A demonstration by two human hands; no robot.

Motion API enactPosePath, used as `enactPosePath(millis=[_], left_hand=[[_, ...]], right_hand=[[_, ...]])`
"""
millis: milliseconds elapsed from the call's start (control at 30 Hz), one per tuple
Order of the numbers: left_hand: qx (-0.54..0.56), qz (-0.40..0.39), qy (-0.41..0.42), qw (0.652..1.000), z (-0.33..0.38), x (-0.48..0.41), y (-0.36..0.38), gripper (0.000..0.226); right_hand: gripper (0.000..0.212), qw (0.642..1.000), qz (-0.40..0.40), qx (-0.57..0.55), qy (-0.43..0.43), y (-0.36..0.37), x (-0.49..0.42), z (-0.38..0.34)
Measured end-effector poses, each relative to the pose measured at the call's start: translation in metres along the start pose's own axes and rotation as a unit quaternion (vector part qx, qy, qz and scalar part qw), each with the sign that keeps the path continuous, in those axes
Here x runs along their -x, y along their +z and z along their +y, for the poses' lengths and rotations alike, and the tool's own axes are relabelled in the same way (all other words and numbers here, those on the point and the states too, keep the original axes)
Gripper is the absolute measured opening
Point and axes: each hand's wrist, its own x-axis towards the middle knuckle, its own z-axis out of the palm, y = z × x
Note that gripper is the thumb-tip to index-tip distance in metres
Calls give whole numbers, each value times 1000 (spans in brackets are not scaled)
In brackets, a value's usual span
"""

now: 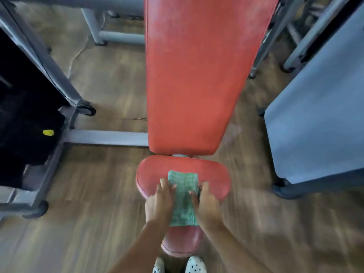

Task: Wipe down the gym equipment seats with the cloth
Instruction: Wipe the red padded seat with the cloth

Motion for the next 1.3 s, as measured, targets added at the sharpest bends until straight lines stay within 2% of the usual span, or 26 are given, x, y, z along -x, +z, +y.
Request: enactPosePath(millis=[133,267,367,433,467,567,633,800,900,1033,1133,1200,1300], left_hand=[[-45,-4,20,999,-12,-26,29,34],[-103,36,65,992,-26,-42,48,31],[-159,55,81,982,-36,-46,55,42],[-162,82,65,981,-30,-46,52,42],[-156,95,66,981,-24,-46,51,42],[-100,112,156,976,-10,-44,60,46],[-74,93,210,971,-5,-44,71,48],[-97,5,228,969,-12,-43,96,57],[-109,22,237,965,-25,-50,94,58],[-142,77,178,971,-51,-84,77,67],[-161,84,146,972,-44,-109,79,73],[-163,63,178,968,-30,-107,85,69],[-169,26,275,946,-40,-87,86,64]], right_hand=[[23,999,-8,40,22,25,-22,17],[34,987,-22,158,38,37,-29,21],[44,979,41,200,26,43,-33,28],[49,977,82,196,12,43,-35,38],[52,978,74,193,12,42,-37,43],[57,977,66,201,-10,41,-43,61],[58,976,53,212,-18,43,-48,68],[59,979,22,200,-21,53,-49,84],[59,977,25,210,-26,58,-48,89],[63,978,20,207,-29,62,-49,89],[61,975,25,220,-30,64,-50,91],[60,973,33,227,-27,64,-50,92],[62,975,33,218,-24,63,-49,88]])
